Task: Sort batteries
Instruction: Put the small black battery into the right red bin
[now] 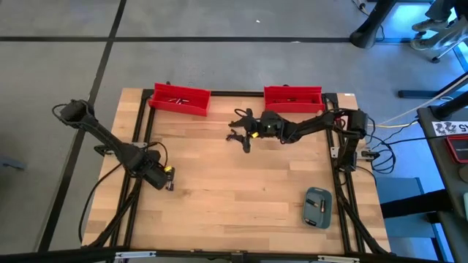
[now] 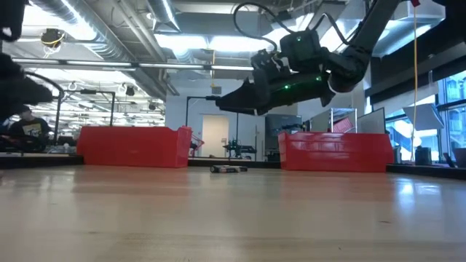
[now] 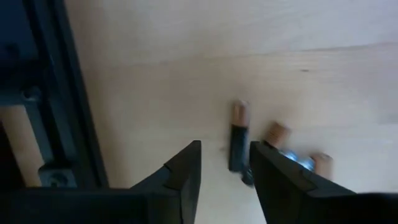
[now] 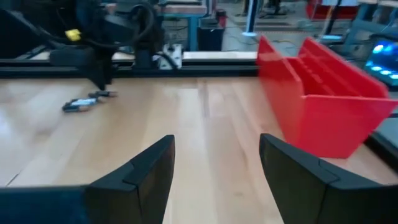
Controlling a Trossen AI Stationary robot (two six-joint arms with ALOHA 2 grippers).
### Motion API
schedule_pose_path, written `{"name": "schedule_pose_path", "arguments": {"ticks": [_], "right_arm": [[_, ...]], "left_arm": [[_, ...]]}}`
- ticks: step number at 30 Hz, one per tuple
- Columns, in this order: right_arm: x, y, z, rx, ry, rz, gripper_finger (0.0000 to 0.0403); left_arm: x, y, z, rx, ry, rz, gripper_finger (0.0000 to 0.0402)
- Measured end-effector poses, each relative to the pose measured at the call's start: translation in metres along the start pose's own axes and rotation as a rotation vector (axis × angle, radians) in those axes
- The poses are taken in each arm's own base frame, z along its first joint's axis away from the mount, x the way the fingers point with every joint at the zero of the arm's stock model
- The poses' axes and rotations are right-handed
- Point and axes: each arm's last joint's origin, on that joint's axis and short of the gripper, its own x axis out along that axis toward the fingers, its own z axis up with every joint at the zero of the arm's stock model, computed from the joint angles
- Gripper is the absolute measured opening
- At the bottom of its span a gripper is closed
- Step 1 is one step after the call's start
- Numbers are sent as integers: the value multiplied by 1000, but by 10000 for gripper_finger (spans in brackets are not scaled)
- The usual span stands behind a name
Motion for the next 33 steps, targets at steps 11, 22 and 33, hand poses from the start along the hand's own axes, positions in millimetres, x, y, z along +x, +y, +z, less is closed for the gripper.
{"name": "schedule_pose_path", "arguments": {"ticks": [11,22,33], "right_arm": [[0,0,-1,2,7,11,234],[-17,-6,23,-43,33,-7,234],[-25,1,28,-8,86,168,234]], "left_arm": [[21,5,1,4,-32,36,88],[18,5,3,29,-98,27,17],[-16,-47,7,205,-677,-481,9]]}}
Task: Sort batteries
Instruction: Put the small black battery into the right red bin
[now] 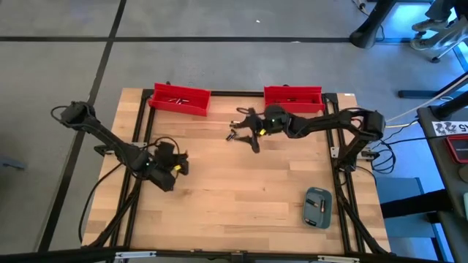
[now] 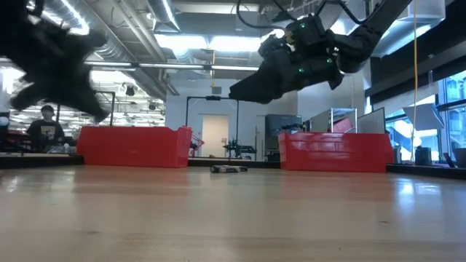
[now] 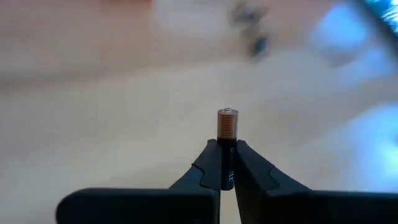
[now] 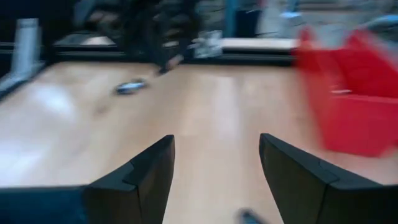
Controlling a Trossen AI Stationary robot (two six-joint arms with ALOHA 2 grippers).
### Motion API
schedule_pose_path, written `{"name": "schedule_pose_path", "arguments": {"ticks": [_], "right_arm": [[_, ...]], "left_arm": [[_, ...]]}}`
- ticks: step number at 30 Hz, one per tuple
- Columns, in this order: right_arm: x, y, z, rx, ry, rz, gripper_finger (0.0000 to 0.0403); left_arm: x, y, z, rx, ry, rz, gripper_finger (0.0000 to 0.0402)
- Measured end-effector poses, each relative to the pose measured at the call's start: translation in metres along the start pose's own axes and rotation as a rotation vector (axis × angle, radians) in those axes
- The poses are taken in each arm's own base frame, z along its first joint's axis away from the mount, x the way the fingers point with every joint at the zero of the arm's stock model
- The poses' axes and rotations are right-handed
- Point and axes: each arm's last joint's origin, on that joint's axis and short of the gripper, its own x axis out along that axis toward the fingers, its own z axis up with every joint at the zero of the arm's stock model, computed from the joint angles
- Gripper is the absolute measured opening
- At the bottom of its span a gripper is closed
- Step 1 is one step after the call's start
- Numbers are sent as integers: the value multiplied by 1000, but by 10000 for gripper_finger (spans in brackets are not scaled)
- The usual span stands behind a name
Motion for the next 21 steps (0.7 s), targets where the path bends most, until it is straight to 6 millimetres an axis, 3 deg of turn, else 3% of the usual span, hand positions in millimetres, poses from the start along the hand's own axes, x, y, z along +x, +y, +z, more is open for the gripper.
{"name": "schedule_pose_path", "arguments": {"ticks": [9,13,21], "right_arm": [[25,38,-9,12,-48,197,234],[26,47,3,23,-160,193,234],[31,44,33,123,-270,223,234]], "left_arm": [[16,-50,20,341,-281,-180,10],[23,-67,27,433,-329,-259,9],[36,-87,32,506,-388,-423,12]]}}
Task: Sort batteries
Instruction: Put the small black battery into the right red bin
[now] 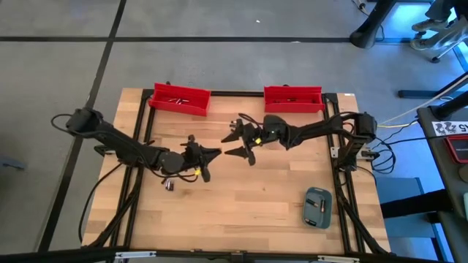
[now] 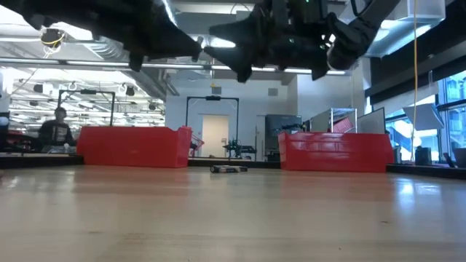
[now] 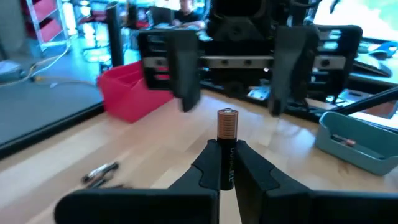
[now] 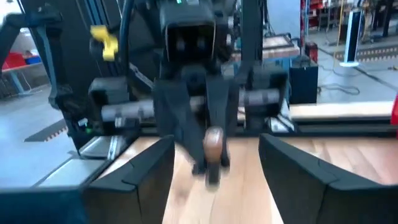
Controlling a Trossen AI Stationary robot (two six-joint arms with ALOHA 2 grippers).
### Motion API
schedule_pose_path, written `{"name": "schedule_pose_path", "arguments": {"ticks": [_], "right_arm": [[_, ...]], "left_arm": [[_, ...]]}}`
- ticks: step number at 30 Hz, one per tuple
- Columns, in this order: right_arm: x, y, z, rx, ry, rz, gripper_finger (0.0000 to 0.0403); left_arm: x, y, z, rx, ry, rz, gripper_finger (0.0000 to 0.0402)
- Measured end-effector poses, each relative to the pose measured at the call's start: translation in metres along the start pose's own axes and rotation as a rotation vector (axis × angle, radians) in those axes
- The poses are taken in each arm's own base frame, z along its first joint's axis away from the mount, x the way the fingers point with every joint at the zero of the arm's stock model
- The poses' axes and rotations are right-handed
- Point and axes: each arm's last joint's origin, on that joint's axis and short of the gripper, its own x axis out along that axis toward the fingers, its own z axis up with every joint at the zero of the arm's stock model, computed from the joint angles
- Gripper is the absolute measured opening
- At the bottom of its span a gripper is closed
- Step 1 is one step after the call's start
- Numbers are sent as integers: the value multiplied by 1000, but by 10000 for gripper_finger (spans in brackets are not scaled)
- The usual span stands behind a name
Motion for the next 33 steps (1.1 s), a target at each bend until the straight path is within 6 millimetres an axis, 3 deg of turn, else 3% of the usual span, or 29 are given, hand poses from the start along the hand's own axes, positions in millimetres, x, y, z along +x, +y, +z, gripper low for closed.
{"name": "schedule_pose_path", "arguments": {"ticks": [9,13,21,26,29,33], "right_arm": [[9,-3,5,32,71,9,213],[9,-3,4,38,87,32,163],[9,-3,3,21,89,33,25],[8,-3,5,16,88,30,22],[-2,-9,17,0,91,-11,15],[-37,-28,50,-48,123,-184,13]], "left_arm": [[9,0,-4,10,-10,-16,15],[9,0,-4,11,-9,-16,16],[9,0,-4,-3,-9,-16,17],[9,0,-5,-12,1,-12,34],[9,2,-10,-38,44,2,67],[9,6,-19,-99,117,37,115]]}}
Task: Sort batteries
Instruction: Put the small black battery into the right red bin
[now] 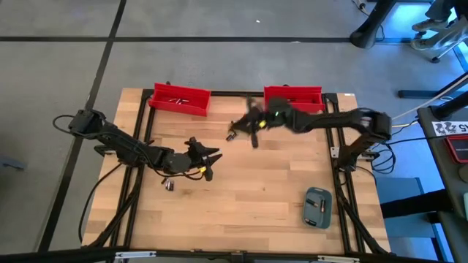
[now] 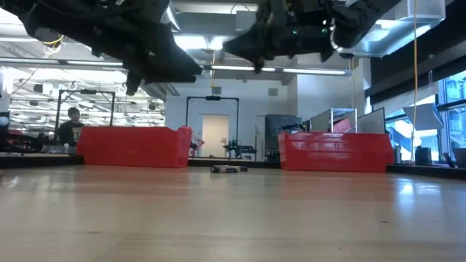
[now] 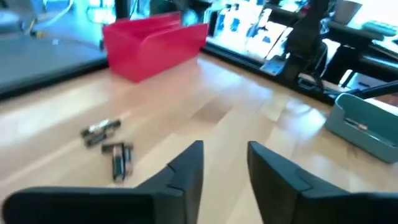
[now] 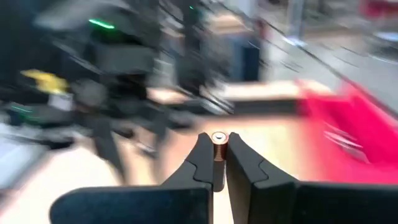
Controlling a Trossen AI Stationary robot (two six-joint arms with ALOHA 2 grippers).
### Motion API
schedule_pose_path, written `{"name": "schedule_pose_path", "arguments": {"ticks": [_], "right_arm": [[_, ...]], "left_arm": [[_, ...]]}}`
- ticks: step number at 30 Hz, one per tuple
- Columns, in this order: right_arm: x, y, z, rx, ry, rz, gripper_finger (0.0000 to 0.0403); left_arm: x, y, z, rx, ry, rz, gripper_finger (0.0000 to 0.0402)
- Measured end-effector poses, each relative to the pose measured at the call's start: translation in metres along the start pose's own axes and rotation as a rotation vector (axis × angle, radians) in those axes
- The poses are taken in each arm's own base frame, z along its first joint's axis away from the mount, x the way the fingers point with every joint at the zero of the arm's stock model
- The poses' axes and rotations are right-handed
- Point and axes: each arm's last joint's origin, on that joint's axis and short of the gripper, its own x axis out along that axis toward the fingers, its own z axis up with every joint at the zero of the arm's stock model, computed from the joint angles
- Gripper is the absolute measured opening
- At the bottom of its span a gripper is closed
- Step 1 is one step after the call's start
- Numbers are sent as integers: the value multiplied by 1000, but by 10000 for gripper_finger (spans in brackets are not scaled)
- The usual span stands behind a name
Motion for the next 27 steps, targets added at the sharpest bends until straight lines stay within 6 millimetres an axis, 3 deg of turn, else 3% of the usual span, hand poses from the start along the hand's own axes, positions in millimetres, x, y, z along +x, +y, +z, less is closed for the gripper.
{"name": "schedule_pose_path", "arguments": {"ticks": [4,8,14,19,27], "right_arm": [[-50,-28,19,-38,197,-262,13],[-98,-59,37,-37,517,-575,13],[-142,-110,18,37,762,-671,13],[-154,-144,-11,80,850,-686,13],[-140,-162,-50,79,989,-605,15]], "left_arm": [[0,3,-5,-42,41,22,142],[0,3,-6,-49,49,27,150],[0,3,-6,-25,47,27,145],[0,3,-6,-24,49,28,143],[0,4,-6,-19,53,30,143]]}}
